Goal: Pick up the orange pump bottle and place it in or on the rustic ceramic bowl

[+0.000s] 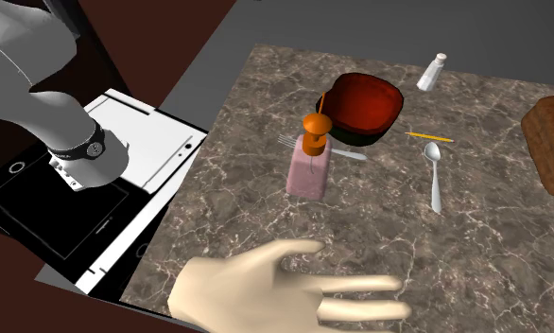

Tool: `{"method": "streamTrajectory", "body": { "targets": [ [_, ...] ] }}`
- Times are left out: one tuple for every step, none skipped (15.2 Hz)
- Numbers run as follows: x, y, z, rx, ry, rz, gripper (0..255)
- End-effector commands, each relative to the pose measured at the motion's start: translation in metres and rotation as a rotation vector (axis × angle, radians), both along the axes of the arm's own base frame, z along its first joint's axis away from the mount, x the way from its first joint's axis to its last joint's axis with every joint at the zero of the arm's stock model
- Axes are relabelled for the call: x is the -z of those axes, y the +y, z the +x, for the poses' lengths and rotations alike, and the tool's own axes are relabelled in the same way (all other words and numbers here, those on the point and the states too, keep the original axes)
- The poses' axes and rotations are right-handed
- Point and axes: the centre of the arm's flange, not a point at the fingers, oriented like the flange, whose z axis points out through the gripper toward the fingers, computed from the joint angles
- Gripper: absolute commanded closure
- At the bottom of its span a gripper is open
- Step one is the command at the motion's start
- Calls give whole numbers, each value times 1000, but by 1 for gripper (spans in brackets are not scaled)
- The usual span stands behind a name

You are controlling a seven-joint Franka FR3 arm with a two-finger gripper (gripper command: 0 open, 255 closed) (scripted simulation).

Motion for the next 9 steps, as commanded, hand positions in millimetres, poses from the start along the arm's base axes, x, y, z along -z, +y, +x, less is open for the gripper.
{"method": "streamTrajectory", "body": {
  "targets": [
    [0, 0, 0, 0, 0, 0, 0],
    [9, 8, 4, -1, -12, 2, 0],
    [18, 15, 8, -2, -24, 4, 0],
    [27, 23, 12, -3, -36, 6, 0],
    [35, 31, 17, -4, -48, 8, 0],
    [44, 38, 21, -5, -60, 10, 0],
    [53, 46, 25, -5, -72, 12, 0],
    [61, 54, 30, -6, -84, 14, 0],
    [69, 62, 35, -7, -96, 16, 0]
  ]
}}
